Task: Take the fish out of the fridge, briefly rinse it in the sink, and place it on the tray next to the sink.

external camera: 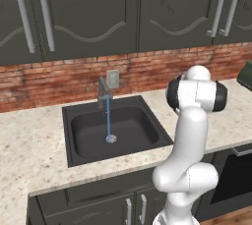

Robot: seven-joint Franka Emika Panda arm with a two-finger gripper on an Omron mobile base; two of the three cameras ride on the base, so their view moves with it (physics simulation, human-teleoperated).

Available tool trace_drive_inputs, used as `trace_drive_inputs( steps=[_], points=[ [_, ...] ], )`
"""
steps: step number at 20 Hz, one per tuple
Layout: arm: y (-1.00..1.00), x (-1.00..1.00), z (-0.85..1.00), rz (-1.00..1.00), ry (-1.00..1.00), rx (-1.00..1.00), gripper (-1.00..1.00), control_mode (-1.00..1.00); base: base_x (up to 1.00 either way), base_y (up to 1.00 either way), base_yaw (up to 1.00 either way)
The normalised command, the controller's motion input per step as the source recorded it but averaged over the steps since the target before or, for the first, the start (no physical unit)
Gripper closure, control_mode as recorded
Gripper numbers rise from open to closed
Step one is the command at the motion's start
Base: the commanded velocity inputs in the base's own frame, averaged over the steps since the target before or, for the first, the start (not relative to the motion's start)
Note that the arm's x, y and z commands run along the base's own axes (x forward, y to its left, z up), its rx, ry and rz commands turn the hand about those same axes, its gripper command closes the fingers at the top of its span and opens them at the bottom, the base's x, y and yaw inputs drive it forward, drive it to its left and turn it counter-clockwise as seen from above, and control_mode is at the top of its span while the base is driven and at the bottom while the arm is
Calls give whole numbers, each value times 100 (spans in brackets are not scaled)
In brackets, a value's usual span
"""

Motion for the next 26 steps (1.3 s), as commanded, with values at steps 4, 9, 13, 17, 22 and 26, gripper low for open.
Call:
trace_drive_inputs(
  steps=[4,9,13,17,22,26],
  points=[
    [0,-3,49,-3,-13,0,-100,-100,0,0,0],
    [14,-45,72,-6,-20,0,-100,-100,0,0,0],
    [45,-100,41,-4,-26,-2,-100,-100,0,0,0],
    [62,-100,2,0,-33,-10,-100,-100,0,0,0],
    [44,-100,37,-1,-44,-4,-100,-100,0,0,0],
    [18,-100,99,-4,-54,0,-100,-100,0,0,0]
  ],
)
